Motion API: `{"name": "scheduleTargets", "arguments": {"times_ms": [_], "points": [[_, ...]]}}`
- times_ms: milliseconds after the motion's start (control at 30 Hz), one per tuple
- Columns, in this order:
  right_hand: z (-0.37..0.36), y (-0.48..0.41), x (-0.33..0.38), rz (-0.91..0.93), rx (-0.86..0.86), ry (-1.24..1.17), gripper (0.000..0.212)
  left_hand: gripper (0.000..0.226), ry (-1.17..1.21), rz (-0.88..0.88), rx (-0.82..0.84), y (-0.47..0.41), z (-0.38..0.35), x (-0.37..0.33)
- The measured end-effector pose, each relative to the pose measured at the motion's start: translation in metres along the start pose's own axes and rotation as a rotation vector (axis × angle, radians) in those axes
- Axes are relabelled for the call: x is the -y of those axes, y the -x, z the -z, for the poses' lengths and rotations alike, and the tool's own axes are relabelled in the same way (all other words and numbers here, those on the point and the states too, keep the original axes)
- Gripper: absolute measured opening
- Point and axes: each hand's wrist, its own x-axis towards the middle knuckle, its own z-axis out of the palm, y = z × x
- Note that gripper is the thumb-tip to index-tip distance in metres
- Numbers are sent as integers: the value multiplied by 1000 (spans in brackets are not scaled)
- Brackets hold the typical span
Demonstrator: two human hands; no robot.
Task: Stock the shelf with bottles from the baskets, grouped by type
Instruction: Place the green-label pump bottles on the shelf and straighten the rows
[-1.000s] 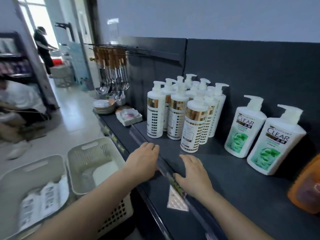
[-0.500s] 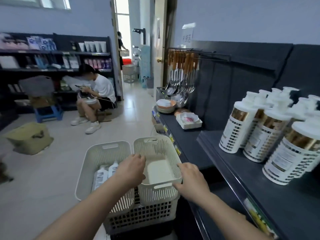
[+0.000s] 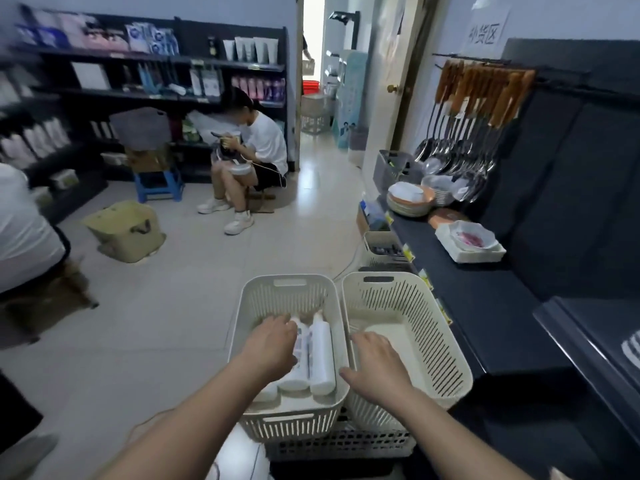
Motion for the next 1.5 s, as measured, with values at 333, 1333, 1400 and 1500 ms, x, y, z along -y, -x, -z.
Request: {"name": "scheduleTargets", "arguments": {"times_ms": [333,1333,1400,1500], "points": [[-47,-97,15,0,233,43,62,49,65,180,204,-48,-49,51],[-201,-260,-6,-705,247,-338,56,53,648,998,371,-190,-214,85],[-201,-261,-4,-671,278,-256,54,53,630,1019,361,-190,-216,82],[-204,-259,1,-477,235,-127,52,51,742,1049,329,-192,-217,80]]}}
